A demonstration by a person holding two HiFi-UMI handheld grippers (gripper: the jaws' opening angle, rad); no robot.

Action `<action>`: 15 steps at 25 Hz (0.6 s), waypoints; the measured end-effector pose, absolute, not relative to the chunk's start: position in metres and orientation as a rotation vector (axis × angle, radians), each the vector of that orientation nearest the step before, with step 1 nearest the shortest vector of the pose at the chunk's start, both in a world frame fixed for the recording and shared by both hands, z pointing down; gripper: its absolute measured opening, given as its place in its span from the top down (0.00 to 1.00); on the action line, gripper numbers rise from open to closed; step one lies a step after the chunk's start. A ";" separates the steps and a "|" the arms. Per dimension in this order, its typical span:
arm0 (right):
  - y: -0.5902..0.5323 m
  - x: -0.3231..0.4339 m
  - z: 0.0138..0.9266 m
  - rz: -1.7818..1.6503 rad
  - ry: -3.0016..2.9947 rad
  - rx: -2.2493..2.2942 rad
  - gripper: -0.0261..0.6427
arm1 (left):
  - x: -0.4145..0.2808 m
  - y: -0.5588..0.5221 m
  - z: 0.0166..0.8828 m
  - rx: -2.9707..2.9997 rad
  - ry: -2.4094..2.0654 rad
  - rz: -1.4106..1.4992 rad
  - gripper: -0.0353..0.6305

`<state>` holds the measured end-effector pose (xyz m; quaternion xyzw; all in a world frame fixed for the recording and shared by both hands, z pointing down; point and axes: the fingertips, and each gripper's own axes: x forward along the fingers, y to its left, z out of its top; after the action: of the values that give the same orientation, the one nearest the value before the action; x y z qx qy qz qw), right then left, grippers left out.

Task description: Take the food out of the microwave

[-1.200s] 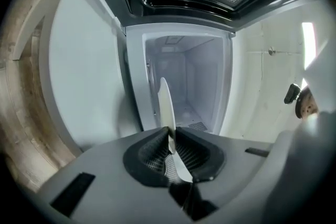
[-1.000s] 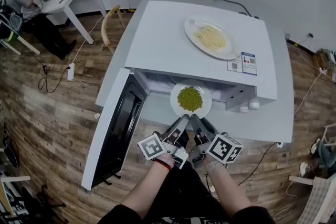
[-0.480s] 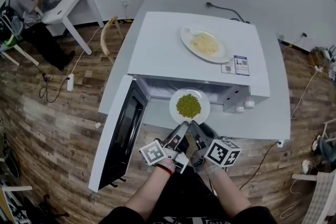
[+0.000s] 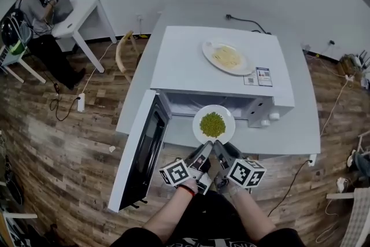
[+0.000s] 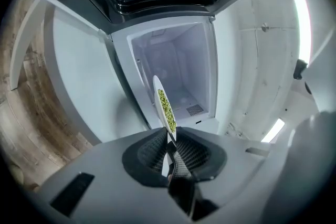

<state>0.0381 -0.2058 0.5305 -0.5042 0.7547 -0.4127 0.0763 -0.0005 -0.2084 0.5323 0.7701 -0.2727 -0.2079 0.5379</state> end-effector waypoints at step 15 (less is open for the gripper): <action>-0.189 0.029 0.521 -1.209 2.327 -1.462 0.78 | -0.010 -0.189 0.524 1.855 -0.697 -0.480 0.87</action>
<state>0.0288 -0.1886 0.5215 -0.4857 0.7732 -0.4017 0.0697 -0.0100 -0.1893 0.5236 0.7750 -0.2911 -0.2005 0.5239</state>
